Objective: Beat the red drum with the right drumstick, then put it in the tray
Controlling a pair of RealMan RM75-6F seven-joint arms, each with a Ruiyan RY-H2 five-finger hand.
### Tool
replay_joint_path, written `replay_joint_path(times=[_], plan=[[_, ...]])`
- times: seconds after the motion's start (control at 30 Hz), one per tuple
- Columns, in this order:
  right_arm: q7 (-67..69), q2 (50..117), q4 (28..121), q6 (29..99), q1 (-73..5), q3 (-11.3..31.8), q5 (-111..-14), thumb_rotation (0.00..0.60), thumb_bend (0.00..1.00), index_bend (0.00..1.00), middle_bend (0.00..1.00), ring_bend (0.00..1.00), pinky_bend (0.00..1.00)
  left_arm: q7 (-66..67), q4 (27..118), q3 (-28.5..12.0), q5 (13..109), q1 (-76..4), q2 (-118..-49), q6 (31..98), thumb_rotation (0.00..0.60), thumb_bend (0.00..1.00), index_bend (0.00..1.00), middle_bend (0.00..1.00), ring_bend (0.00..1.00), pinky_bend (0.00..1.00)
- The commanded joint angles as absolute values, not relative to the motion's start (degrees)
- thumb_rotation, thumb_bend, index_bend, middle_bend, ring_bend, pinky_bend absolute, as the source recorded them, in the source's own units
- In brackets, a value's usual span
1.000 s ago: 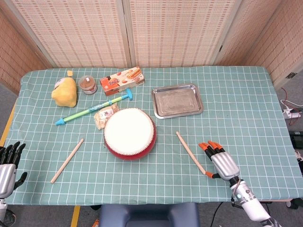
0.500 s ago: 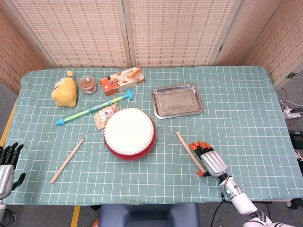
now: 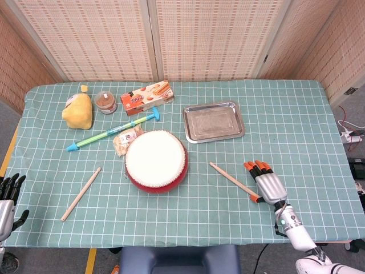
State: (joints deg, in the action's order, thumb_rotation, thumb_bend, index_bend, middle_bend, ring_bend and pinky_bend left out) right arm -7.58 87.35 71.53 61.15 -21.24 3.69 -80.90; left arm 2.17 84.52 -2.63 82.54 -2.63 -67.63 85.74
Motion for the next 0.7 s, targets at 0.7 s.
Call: replay_joint_path(times=[0.7], plan=[[-11.4,89.8,72.4,53.1,-29.1,10.7,-70.2,0.6,0.32,0.34,0.06,0.0,0.1,2.1,84.6,-2.5,83.7,-2.4,-67.4,86.5,0.6,0.25,0.0,0.0,0.0,0.0]])
